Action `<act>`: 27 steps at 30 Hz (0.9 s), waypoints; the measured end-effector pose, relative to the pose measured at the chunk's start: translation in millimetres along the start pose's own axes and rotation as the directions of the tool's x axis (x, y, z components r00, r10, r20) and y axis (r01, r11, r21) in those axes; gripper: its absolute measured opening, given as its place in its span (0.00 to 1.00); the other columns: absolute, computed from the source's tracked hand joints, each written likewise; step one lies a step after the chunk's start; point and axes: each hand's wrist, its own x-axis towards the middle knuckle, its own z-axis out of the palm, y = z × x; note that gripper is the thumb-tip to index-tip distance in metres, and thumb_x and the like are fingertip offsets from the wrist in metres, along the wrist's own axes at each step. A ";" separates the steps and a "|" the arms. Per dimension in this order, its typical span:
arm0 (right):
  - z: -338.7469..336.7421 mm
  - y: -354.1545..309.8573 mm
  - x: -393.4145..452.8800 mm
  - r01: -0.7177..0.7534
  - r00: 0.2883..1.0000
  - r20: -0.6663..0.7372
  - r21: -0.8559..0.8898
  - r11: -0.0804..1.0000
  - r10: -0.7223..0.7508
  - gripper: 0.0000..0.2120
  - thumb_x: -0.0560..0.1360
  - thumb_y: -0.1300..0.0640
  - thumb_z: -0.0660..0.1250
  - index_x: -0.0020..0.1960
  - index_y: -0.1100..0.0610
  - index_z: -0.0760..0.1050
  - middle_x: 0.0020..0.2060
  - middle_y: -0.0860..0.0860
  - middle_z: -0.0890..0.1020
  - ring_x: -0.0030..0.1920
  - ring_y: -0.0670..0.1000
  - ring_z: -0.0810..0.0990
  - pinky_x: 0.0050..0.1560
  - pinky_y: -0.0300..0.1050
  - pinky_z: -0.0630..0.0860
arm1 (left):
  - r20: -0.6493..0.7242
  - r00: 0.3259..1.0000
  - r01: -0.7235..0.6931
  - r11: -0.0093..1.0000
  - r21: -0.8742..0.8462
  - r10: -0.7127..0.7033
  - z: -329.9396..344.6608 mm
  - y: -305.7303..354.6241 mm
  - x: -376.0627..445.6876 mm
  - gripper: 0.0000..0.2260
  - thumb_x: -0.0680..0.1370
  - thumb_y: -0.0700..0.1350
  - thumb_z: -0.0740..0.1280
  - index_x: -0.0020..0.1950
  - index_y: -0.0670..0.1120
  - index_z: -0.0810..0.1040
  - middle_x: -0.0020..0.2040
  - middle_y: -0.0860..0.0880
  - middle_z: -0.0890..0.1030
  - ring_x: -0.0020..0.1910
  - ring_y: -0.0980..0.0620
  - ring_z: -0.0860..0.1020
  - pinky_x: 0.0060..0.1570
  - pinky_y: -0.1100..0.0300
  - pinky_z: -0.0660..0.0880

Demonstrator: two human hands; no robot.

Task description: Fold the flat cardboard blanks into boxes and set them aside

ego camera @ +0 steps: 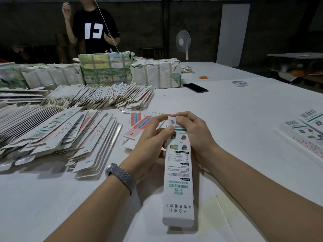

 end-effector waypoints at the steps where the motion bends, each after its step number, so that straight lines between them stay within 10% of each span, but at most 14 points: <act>1: -0.1 1.0 0.2 -0.010 1.000 0.001 0.001 1.000 0.010 0.07 0.80 0.62 0.64 0.44 0.57 0.77 0.37 0.56 0.83 0.33 0.55 0.81 0.35 0.45 0.80 | 0.000 1.000 -0.005 1.000 0.004 0.005 0.3 0.2 0.2 0.14 0.84 0.44 0.63 0.70 0.50 0.72 0.52 0.33 0.83 0.40 0.47 0.83 0.33 0.57 0.79; 27: -4.2 -6.7 -0.6 -0.052 0.999 0.014 -0.051 0.997 0.053 0.10 0.80 0.60 0.63 0.40 0.57 0.76 0.31 0.51 0.80 0.30 0.52 0.79 0.30 0.41 0.78 | 0.180 0.983 0.056 0.997 -0.053 -0.046 -8.3 -0.8 3.0 0.25 0.76 0.51 0.69 0.72 0.59 0.70 0.53 0.41 0.86 0.43 0.46 0.85 0.35 0.55 0.81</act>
